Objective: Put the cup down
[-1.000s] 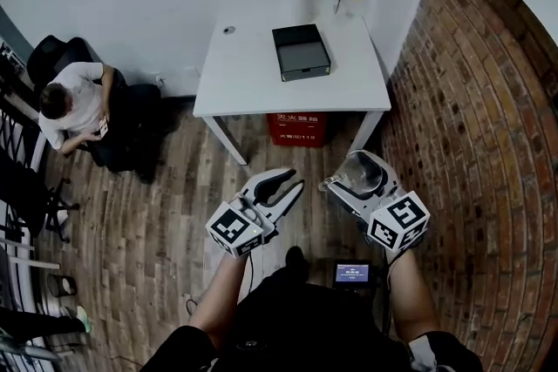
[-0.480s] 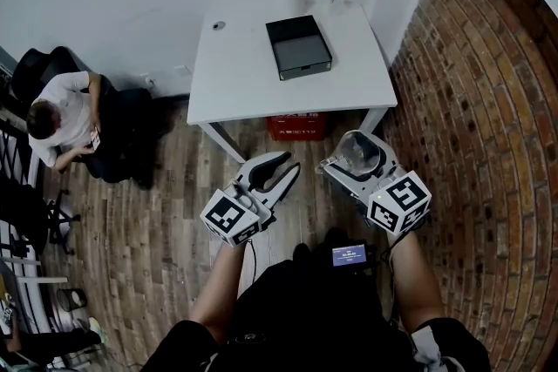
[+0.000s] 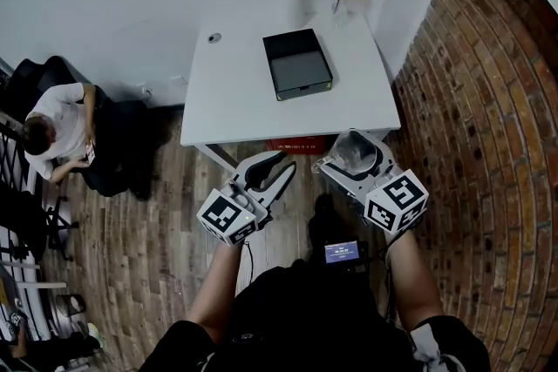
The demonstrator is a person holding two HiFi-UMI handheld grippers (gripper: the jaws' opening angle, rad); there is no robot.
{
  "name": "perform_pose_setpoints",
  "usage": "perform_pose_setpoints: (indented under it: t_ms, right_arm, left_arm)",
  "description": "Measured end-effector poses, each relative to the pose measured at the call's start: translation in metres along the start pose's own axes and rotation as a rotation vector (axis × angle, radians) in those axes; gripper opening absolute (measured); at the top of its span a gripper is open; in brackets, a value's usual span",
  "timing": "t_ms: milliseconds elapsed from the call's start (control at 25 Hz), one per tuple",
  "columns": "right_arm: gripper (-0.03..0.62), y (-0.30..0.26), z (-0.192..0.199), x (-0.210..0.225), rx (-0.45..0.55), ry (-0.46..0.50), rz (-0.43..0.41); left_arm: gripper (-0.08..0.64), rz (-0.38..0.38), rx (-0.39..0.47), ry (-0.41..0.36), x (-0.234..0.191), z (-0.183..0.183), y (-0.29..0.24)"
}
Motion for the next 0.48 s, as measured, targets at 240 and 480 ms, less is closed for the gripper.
perform_pose_setpoints:
  t_ms: [240, 480]
  right_arm:
    - [0.417, -0.038, -0.022, 0.061, -0.003, -0.001, -0.038]
    - [0.417, -0.069, -0.050, 0.120, -0.015, 0.000, -0.066]
  left_arm:
    - [0.091, -0.030, -0.023, 0.005, -0.052, -0.015, -0.047]
    - [0.091, -0.035, -0.018, 0.036, -0.096, -0.040, -0.096]
Point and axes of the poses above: the fingertips, and each gripper's own axes: y backward along the fingers, x to its right, z out of its underside, the point moved 5 cm from there along y, backward along the fingers, and after that the axes turned 15 degrees about -x, right-handed, at the moved point
